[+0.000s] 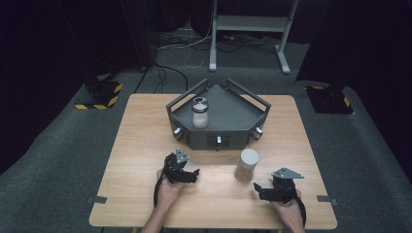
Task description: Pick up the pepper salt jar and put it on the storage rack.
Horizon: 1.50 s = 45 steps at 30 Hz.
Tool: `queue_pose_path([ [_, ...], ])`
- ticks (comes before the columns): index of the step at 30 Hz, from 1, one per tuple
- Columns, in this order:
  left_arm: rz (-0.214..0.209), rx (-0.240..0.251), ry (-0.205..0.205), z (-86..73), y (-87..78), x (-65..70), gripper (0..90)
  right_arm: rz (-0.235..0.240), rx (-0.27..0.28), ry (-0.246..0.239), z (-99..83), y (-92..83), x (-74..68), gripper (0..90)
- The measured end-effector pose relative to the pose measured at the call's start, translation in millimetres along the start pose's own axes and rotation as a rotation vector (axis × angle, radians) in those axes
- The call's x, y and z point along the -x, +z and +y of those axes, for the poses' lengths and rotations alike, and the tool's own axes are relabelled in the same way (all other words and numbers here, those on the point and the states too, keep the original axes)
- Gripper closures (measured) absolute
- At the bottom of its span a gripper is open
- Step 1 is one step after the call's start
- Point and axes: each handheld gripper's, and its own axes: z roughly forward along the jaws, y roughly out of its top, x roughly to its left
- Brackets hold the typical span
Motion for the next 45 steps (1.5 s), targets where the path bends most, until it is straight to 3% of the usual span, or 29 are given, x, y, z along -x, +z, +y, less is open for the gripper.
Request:
queue_pose_path([
  [11, 0.000, 0.001, -0.001, -0.1, 0.0, 0.2, 10.7, 0.048, 0.030, -0.023, 10.9, 8.3, -10.8, 10.8],
  [25, 0.001, 0.000, 0.000, -0.1, 0.0, 0.1, 10.7, 0.044, 0.077, -0.010, 19.5, 25.1, -20.2, 14.3],
  [36, 0.000, 0.001, 0.000, -0.2, 0.0, 0.1, 10.7, 0.060, 0.115, -0.004, 18.8, 34.1, -21.7, 20.5],
  [45, 0.000, 0.001, -0.001, -0.2, 0.0, 0.1, 10.7, 0.047, 0.132, -0.010, 16.1, 35.8, -23.3, 24.6],
])
